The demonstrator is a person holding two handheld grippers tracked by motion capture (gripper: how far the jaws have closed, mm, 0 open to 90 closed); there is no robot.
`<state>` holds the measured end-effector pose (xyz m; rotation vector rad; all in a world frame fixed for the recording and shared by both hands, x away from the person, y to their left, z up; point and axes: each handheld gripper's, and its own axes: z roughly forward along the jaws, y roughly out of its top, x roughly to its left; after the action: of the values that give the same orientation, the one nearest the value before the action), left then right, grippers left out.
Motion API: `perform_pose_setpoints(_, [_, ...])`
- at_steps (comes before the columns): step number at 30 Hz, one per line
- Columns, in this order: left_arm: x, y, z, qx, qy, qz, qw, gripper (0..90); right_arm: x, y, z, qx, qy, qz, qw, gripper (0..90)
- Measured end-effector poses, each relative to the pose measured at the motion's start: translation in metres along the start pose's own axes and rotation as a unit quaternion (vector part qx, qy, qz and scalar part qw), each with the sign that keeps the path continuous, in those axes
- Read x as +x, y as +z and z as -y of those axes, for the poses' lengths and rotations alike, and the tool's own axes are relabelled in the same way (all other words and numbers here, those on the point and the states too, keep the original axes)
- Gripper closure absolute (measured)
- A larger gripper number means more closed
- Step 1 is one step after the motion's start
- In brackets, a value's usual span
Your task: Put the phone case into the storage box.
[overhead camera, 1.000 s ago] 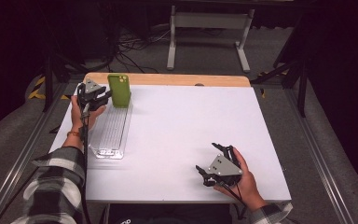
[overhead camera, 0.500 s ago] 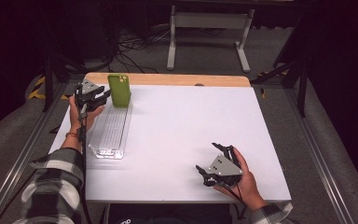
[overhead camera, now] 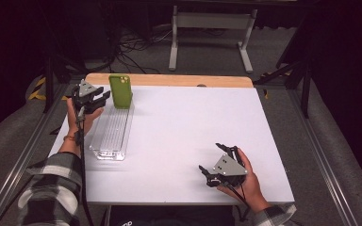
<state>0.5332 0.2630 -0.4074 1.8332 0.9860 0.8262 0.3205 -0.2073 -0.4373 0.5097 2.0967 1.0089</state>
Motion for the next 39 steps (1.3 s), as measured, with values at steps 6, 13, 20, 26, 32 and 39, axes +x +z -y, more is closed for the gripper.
perform_pose_setpoints(6, [-0.003, -0.007, -0.002, -0.011, 0.003, 0.007, 0.9999, 63.2, -0.001, -0.001, 0.0, -0.003, 0.006, 0.001, 1.0, 10.0])
perform_pose_setpoints(13, [-0.009, -0.011, -0.001, -0.019, 0.007, 0.011, 0.9997, 62.7, -0.002, -0.002, 0.0, -0.005, 0.006, 0.004, 1.0, 10.0])
perform_pose_setpoints(20, [-0.014, -0.017, -0.002, -0.029, 0.012, 0.017, 0.9994, 62.3, -0.002, -0.002, -0.001, -0.007, 0.005, 0.005, 1.0, 10.0])
perform_pose_setpoints(26, [-0.016, -0.019, -0.004, -0.033, 0.015, 0.019, 0.9992, 62.1, -0.002, -0.002, -0.001, -0.008, 0.005, 0.006, 0.9999, 10.0])
perform_pose_setpoints(32, [-0.018, -0.023, -0.004, -0.038, 0.016, 0.023, 0.9989, 60.9, -0.002, -0.002, -0.001, -0.008, 0.005, 0.005, 0.9999, 10.0])
perform_pose_setpoints(39, [-0.022, -0.027, -0.002, -0.044, 0.018, 0.029, 0.9984, 58.2, -0.002, -0.002, -0.001, -0.009, 0.005, 0.005, 0.9999, 10.0])
